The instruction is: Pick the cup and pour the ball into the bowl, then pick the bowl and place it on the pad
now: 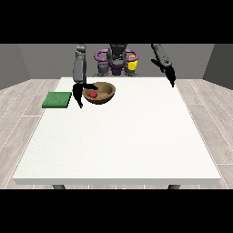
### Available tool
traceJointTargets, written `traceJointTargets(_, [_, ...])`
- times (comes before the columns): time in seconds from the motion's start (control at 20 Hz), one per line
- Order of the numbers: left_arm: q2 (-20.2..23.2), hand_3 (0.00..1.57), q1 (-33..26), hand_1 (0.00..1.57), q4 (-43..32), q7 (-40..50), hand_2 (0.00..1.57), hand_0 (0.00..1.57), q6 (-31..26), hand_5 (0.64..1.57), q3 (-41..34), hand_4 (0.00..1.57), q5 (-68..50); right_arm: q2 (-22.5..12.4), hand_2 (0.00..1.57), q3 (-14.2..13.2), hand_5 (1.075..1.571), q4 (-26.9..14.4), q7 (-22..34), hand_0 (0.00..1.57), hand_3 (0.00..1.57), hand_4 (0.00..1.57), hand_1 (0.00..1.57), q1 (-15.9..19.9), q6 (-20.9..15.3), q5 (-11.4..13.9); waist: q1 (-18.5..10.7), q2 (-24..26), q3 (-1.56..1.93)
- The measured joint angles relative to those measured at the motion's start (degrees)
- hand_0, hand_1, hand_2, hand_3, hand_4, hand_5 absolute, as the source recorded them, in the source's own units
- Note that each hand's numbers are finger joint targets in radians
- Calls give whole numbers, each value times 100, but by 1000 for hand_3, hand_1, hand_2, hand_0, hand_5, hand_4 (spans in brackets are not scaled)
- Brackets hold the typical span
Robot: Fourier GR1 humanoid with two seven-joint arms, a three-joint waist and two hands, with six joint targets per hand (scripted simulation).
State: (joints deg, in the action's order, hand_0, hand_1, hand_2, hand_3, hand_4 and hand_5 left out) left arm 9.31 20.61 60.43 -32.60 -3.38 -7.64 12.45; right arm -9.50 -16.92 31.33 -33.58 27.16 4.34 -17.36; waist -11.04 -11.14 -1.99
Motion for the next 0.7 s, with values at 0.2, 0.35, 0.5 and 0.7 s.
traceJointTargets(0.2, [-46,0,218,0,169,-4,0,0,-121,712,173,0,40,-459,1571,490,1562,182,-252,1571,1571,1253,1571,-338,-804,831,-394,-188,-168])
traceJointTargets(0.35, [-51,0,384,0,285,-30,0,0,-179,711,273,0,79,-910,1571,717,1566,328,-399,1571,1571,1299,1571,-540,-1489,1369,-692,-426,-239])
traceJointTargets(0.5, [-66,0,535,0,362,-8,0,0,-238,716,360,0,106,-1218,1571,863,1570,467,-311,1571,1571,1287,1571,-674,-2048,1738,-944,-545,-261])
traceJointTargets(0.7, [-123,0,621,0,342,114,0,0,-258,707,433,0,139,-1500,1571,954,1571,534,431,1571,1571,1181,1571,-673,-2371,1943,-1196,-453,-174])
